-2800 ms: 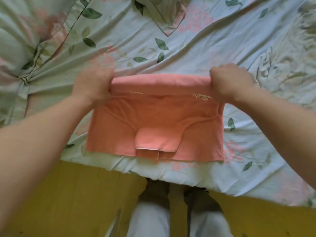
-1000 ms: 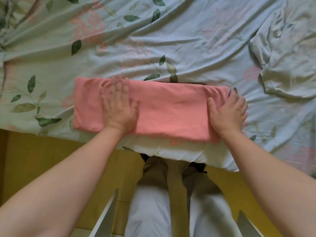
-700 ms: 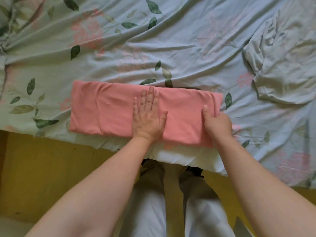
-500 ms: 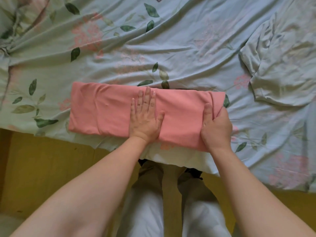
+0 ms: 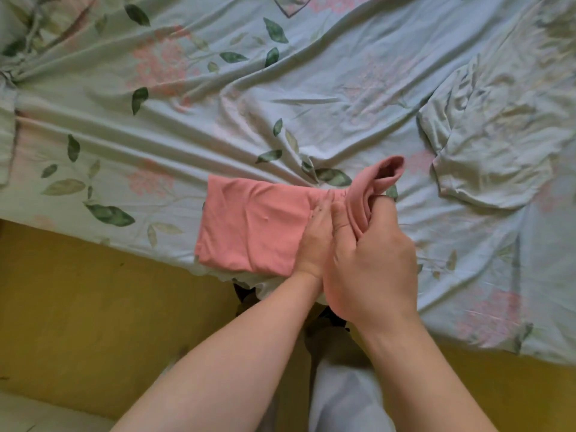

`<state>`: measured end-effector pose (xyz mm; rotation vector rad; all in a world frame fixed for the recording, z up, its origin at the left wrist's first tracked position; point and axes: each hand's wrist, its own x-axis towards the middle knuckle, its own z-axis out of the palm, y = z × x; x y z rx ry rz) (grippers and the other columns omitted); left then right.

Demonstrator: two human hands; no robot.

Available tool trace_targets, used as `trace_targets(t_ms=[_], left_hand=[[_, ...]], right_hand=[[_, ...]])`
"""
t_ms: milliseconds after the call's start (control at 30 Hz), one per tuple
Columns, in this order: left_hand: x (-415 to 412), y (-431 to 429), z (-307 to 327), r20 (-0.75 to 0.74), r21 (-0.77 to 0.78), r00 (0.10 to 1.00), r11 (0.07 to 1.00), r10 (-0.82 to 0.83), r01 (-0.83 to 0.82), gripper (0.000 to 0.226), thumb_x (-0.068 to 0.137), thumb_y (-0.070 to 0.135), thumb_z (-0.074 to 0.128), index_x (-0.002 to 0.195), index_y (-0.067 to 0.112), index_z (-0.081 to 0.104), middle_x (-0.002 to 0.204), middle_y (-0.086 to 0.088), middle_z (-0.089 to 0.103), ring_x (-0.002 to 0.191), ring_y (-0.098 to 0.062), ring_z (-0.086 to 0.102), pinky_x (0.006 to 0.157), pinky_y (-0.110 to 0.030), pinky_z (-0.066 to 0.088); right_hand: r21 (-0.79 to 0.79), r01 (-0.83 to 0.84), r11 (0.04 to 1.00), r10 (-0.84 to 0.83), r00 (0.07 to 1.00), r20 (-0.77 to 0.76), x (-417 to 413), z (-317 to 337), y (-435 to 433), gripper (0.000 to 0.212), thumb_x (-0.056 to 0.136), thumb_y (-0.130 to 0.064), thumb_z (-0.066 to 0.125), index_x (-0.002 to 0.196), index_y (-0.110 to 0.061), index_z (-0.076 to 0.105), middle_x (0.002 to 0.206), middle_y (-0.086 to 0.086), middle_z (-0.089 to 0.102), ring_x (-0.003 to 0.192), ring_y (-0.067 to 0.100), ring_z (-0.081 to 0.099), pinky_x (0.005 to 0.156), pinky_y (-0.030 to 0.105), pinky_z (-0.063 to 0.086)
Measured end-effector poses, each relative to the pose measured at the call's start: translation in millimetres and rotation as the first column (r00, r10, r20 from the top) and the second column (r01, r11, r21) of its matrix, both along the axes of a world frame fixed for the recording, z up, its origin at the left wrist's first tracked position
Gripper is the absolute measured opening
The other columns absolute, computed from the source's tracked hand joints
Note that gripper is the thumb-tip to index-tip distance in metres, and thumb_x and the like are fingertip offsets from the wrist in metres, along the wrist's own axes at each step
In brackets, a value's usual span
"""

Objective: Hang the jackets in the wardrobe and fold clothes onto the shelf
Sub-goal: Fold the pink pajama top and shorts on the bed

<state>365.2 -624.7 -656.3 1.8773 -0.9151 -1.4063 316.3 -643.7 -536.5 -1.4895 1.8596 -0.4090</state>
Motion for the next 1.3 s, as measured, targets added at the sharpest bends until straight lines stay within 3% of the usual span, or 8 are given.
trace_targets(t_ms=[133, 300, 433, 567, 767, 1033, 1167, 1300], left_hand=[[56, -6, 23, -0.156, 0.133, 0.976, 0.982, 0.153, -0.133, 0.067, 0.071, 0.074, 0.039, 0.094, 0.02, 0.07, 0.101, -0.006, 0.071, 0.096, -0.021, 0.066, 0.092, -0.043, 0.054], [136, 5, 38, -0.611, 0.271, 0.666, 0.903, 0.428, -0.332, 0.046, 0.081, 0.037, 0.045, 0.054, 0.019, 0.077, 0.061, 0.003, 0.07, 0.057, -0.004, 0.067, 0.054, -0.017, 0.053], [227, 24, 6, -0.617, 0.452, 0.517, 0.806, 0.592, -0.383, 0.074, 0.102, 0.062, 0.031, 0.088, 0.008, 0.079, 0.084, -0.012, 0.075, 0.083, -0.023, 0.073, 0.074, -0.033, 0.061], [264, 23, 1, -0.653, 0.457, 0.54, 0.845, 0.53, -0.277, 0.078, 0.092, 0.075, 0.033, 0.112, 0.01, 0.07, 0.086, -0.012, 0.074, 0.067, -0.024, 0.073, 0.053, -0.03, 0.058], [251, 18, -27, -0.248, 0.375, 0.916, 0.903, 0.317, -0.211, 0.032, 0.093, 0.025, 0.072, 0.122, 0.014, 0.067, 0.118, -0.012, 0.073, 0.101, -0.022, 0.073, 0.092, -0.04, 0.057], [221, 29, -38, -0.33, 0.364, 0.871, 0.901, 0.363, -0.237, 0.028, 0.098, 0.006, 0.062, 0.125, 0.01, 0.062, 0.11, -0.002, 0.073, 0.103, -0.015, 0.071, 0.087, -0.025, 0.055], [211, 28, -49, 0.031, 0.311, 0.988, 0.938, 0.15, -0.152, 0.034, 0.091, 0.022, 0.072, 0.123, 0.016, 0.063, 0.111, 0.004, 0.068, 0.109, -0.018, 0.065, 0.097, -0.033, 0.051], [210, 21, -43, 0.496, 0.385, 0.857, 0.92, -0.14, -0.072, 0.064, 0.072, 0.049, 0.082, 0.118, 0.013, 0.056, 0.124, -0.011, 0.057, 0.118, -0.034, 0.055, 0.098, -0.044, 0.049]], right_hand=[[0.008, -0.032, 0.999, 0.031, 0.995, 0.091, 26, 5, -3, 0.036, 0.099, -0.05, 0.053, 0.124, -0.024, 0.05, 0.097, -0.003, 0.067, 0.086, 0.021, 0.066, 0.071, 0.036, 0.051], [0.067, -0.252, 0.966, 0.234, 0.951, 0.2, 99, -8, 9, 0.022, 0.098, -0.039, 0.055, 0.107, -0.021, 0.049, 0.085, -0.007, 0.06, 0.086, 0.028, 0.065, 0.074, 0.045, 0.054], [0.149, -0.352, 0.924, 0.315, 0.922, 0.226, 157, -53, 13, 0.015, 0.098, -0.029, 0.052, 0.103, -0.018, 0.043, 0.096, 0.012, 0.069, 0.085, 0.039, 0.065, 0.068, 0.047, 0.053], [0.264, -0.41, 0.873, 0.308, 0.884, 0.353, 182, -88, 18, 0.03, 0.102, -0.035, 0.052, 0.126, -0.018, 0.051, 0.117, 0.008, 0.068, 0.101, 0.027, 0.066, 0.082, 0.041, 0.055], [-0.155, -0.215, 0.964, 0.234, 0.965, 0.121, 126, -116, 18, 0.017, 0.095, -0.02, 0.058, 0.107, -0.009, 0.062, 0.103, 0.006, 0.063, 0.096, 0.023, 0.057, 0.087, 0.045, 0.05], [-0.062, -0.073, 0.995, 0.066, 0.993, -0.094, 60, -131, 0, 0.059, 0.088, -0.04, 0.061, 0.142, -0.022, 0.044, 0.141, 0.006, 0.045, 0.131, 0.026, 0.039, 0.113, 0.044, 0.032], [0.127, -0.325, 0.937, 0.339, 0.934, -0.109, 52, -132, -39, 0.065, 0.077, -0.046, 0.056, 0.14, -0.03, 0.05, 0.141, -0.005, 0.051, 0.129, 0.02, 0.045, 0.11, 0.047, 0.038], [0.357, -0.358, 0.863, 0.38, 0.925, 0.008, 42, -132, -67, 0.051, 0.075, -0.042, 0.069, 0.123, -0.029, 0.056, 0.123, 0.0, 0.055, 0.108, 0.019, 0.055, 0.085, 0.037, 0.049]])
